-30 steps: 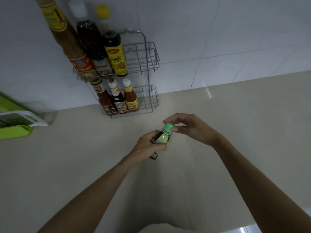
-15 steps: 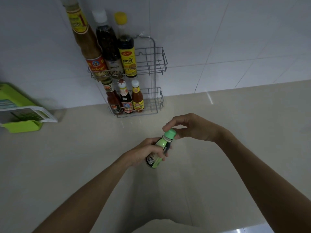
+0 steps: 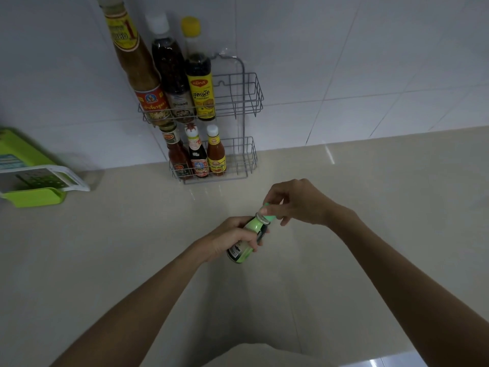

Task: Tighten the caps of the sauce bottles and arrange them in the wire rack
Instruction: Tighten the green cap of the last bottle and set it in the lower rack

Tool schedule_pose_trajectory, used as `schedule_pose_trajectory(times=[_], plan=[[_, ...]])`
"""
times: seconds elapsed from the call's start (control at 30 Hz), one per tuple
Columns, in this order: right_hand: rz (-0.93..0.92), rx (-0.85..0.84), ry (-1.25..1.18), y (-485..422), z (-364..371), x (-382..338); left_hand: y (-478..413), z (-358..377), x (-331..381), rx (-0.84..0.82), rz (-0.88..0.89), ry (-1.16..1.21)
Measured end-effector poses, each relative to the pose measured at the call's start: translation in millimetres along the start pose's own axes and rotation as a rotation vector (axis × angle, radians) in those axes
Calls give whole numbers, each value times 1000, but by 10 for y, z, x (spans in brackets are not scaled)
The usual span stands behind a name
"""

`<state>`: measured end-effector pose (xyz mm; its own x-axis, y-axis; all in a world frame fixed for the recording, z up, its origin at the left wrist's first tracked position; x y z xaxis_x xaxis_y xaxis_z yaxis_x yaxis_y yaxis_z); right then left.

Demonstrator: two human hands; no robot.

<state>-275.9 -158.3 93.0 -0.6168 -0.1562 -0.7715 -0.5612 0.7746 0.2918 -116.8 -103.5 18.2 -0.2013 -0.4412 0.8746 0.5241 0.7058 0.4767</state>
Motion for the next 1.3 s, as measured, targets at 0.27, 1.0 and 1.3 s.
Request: schedule_pose_trajectory(times=[0.27, 1.0, 1.3], plan=[[-155, -28, 54, -14, 23, -3, 1, -73, 76, 95, 31, -68], [-11, 90, 357, 37, -70, -41, 18, -39, 160, 140, 25, -209], [-68, 328, 280, 89, 241, -21, 100, -70, 178, 371, 182, -315]])
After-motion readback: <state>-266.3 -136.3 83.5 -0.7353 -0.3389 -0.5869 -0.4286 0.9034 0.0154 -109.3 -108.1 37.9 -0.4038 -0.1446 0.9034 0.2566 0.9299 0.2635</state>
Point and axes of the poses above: each hand's wrist, its own y-axis away from the middle knuckle, its own z-axis out of the palm, x = y × z, the point moved 4 cm from there along -y, towards the middle knuckle, and after that the axes turned 4 degrees about -x, right-handed, at the moved point
